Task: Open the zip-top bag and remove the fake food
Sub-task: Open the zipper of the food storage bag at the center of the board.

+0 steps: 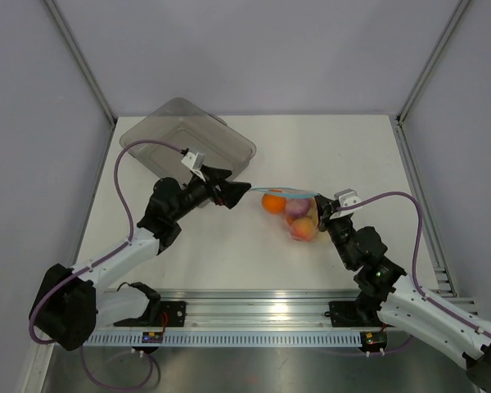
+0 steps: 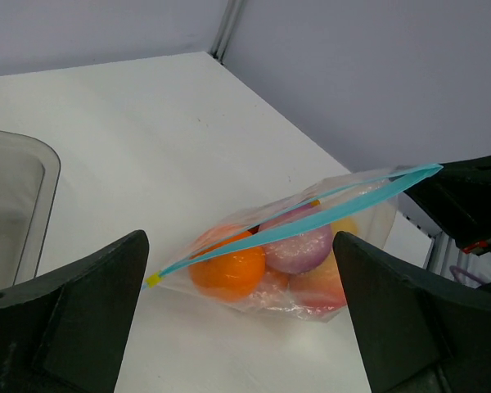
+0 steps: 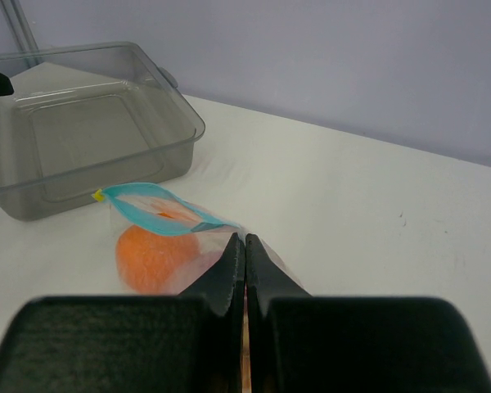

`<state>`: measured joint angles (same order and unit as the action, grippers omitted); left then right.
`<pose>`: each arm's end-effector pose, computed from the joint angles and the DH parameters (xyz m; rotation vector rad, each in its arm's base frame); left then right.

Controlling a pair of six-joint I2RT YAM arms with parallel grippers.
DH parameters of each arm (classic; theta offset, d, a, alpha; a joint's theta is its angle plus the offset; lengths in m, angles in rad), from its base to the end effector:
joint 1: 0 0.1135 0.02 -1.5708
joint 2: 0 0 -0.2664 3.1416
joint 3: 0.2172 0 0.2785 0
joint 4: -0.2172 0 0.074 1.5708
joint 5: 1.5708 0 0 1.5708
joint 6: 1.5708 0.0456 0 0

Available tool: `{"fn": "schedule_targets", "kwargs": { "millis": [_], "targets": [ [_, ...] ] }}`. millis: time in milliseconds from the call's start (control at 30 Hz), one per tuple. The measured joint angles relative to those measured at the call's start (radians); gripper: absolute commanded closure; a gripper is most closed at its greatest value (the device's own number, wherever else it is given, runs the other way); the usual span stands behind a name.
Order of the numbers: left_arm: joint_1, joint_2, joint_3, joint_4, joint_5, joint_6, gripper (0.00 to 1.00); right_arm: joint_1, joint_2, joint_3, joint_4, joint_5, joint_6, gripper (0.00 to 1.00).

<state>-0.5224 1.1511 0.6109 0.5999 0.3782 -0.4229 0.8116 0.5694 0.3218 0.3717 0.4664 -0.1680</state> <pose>0.2444 -0.1601 0.2753 0.3981 1.5577 -1.0299 0.1442 0.1221 0.2629 -0.3292 1.4252 0.1877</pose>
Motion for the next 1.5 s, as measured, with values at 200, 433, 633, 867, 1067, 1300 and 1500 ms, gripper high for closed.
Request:
{"fn": "schedule_targets", "kwargs": {
  "millis": [200,433,633,867,1067,1300,1500],
  "targets": [
    [0.002,-0.068,-0.016,-0.090,-0.151,-0.112,0.01,0.000,-0.003,0.000,-0.001,-0.008,0.004,1.00],
    [0.009,0.004,0.036,-0.177,-0.171,-0.339,0.11,0.000,-0.003,0.000,-0.002,-0.009,0.007,1.00],
    [0.005,0.009,-0.018,-0.126,-0.154,-0.552,0.10,0.000,-0.002,0.000,-0.001,-0.013,0.008,1.00],
    [-0.063,0.010,0.104,-0.430,-0.266,-0.721,0.17,0.000,-0.002,0.000,0.000,-0.016,0.008,1.00],
    [-0.179,0.007,0.171,-0.525,-0.381,-0.787,0.21,0.000,-0.001,0.000,0.000,-0.016,0.008,1.00],
    [-0.276,0.031,0.172,-0.564,-0.443,-0.843,0.36,0.000,-0.003,0.000,0.002,-0.026,0.008,1.00],
    [-0.319,0.108,0.184,-0.562,-0.464,-0.853,0.47,0.000,-0.004,0.000,0.003,-0.041,0.008,1.00]
  ]
}}
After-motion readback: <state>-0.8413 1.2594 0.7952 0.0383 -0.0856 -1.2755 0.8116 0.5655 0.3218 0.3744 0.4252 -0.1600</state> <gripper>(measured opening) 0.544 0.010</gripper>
